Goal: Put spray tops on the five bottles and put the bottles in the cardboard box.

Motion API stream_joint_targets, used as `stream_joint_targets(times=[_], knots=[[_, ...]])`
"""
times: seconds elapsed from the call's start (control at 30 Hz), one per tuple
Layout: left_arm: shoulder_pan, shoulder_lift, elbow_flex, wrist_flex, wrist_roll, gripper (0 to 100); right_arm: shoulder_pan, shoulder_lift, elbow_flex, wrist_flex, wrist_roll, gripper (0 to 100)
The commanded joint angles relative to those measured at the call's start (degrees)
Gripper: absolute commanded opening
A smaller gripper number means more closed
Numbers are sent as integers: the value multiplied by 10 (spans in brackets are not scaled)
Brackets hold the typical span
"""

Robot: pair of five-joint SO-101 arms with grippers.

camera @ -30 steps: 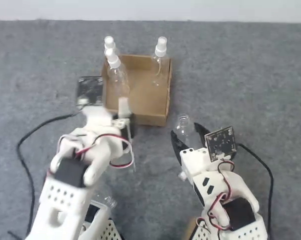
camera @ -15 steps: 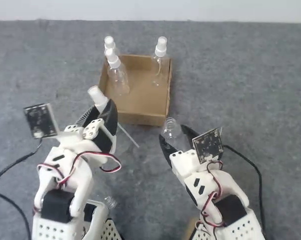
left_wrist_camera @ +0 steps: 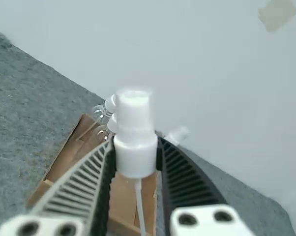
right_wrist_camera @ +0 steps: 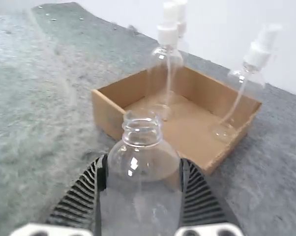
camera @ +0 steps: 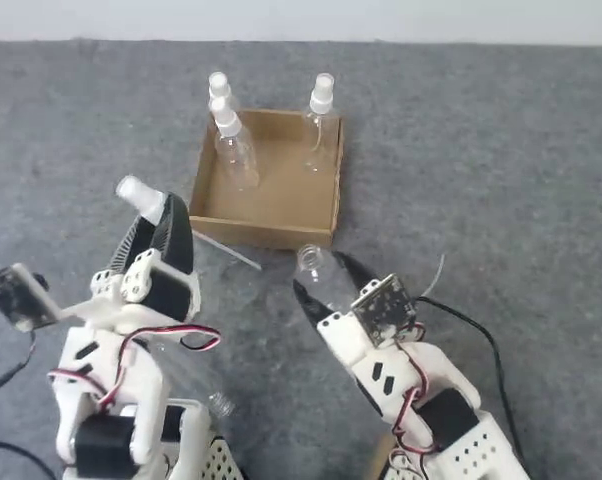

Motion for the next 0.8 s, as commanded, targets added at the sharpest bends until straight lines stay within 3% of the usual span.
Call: stream_joint_targets(times=[0.0,0.53,0.77], knots=[[-9,-44,22,-39,13,11,-40,-6,11,-15,13,7],[-5,-68,-19,-38,23,12,-54,-6,12,-17,16,7],[46,-68,-29,-37,3,12,-55,-6,12,-14,86,7]])
